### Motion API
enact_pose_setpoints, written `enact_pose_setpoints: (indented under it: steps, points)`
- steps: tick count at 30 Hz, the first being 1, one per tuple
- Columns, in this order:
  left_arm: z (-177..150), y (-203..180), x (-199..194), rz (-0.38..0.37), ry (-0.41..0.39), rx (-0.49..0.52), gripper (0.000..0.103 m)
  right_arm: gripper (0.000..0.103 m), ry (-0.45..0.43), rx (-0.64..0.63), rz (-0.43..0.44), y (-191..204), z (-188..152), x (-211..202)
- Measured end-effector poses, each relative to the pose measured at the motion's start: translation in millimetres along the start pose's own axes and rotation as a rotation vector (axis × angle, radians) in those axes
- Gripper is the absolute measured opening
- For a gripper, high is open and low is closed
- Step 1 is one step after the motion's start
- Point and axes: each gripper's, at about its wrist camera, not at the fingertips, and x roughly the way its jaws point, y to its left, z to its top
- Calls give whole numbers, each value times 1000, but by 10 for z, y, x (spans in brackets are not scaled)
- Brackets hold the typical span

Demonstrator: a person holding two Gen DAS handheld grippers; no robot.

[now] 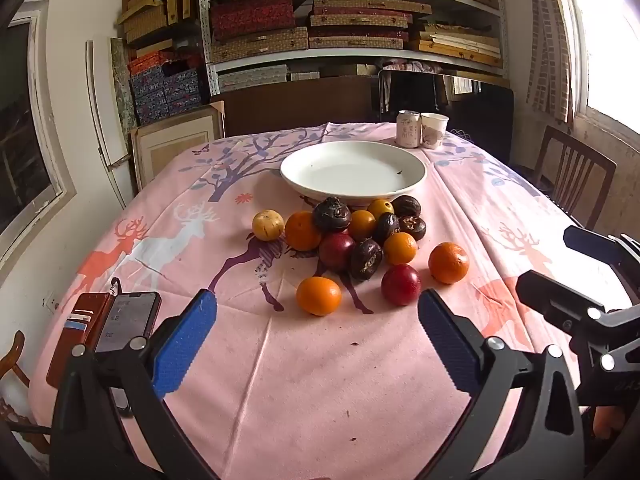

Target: Organize fruits

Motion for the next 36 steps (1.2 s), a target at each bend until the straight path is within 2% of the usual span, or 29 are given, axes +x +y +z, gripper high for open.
enact_pose_setpoints:
  steps: [36]
  points:
    - [-52,66,77,0,22,-16,99,99,-20,-7,0,34,12,-61]
